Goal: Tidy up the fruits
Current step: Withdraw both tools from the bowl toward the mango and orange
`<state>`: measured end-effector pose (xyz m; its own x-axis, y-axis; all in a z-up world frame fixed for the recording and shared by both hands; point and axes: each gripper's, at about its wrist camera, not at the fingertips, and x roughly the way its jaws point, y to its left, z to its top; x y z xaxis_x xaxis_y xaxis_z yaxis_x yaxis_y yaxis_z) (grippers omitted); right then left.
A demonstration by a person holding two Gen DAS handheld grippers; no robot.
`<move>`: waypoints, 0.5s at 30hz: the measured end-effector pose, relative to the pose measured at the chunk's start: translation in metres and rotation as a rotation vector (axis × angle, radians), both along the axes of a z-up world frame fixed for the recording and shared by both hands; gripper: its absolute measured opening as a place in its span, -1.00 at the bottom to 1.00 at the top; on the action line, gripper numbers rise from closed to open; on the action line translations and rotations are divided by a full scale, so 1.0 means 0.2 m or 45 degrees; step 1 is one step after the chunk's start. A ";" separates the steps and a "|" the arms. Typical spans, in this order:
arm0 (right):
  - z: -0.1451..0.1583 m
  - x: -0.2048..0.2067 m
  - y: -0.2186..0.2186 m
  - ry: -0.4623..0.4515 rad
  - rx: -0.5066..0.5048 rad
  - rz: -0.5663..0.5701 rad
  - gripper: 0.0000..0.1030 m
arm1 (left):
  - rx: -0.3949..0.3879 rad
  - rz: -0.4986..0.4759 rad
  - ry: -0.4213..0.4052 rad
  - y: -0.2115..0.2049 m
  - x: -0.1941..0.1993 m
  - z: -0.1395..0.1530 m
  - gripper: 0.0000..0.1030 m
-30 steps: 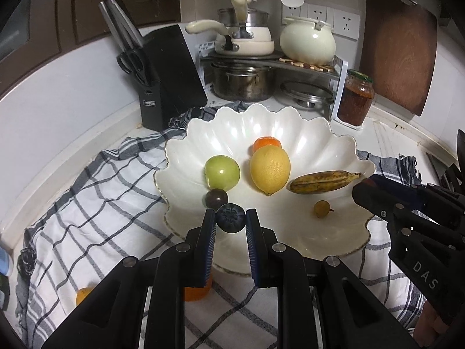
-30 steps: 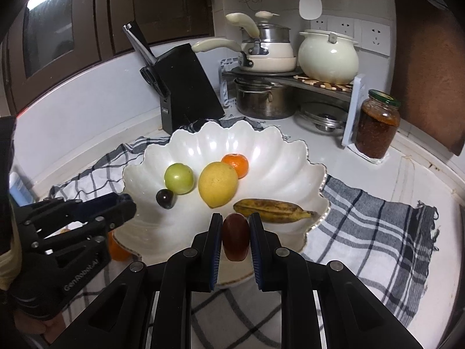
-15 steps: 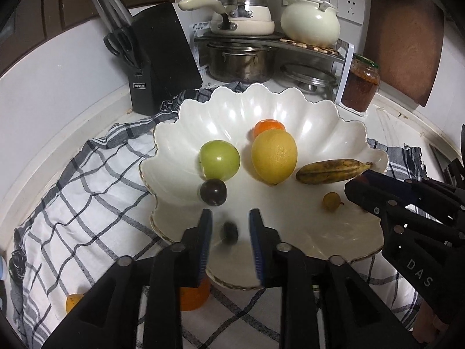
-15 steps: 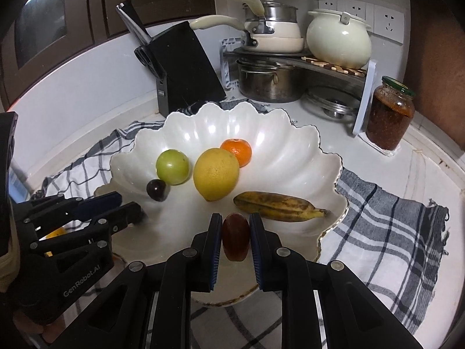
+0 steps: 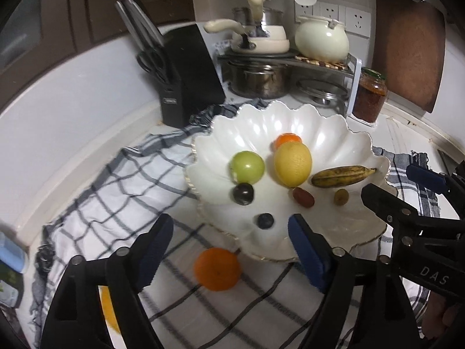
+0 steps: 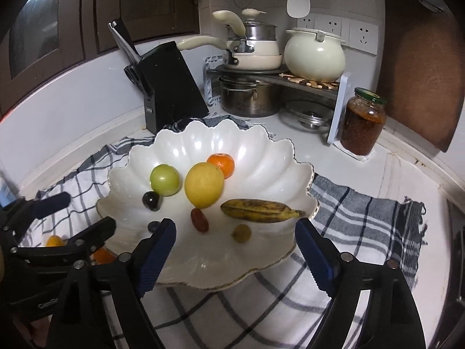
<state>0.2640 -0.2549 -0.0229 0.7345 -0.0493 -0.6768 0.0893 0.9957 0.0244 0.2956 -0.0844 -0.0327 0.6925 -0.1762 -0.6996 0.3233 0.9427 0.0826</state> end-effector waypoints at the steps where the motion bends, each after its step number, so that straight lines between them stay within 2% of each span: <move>1: 0.00 -0.01 0.01 0.000 0.007 -0.002 0.65 | 0.005 0.009 -0.006 0.02 -0.01 0.01 0.67; 3: 0.00 -0.01 0.04 0.003 0.008 0.000 0.65 | 0.006 0.031 -0.014 0.06 -0.03 0.02 0.75; 15: 0.03 -0.08 0.26 -0.034 -0.013 0.061 0.65 | 0.008 0.156 -0.026 0.31 -0.15 0.03 0.79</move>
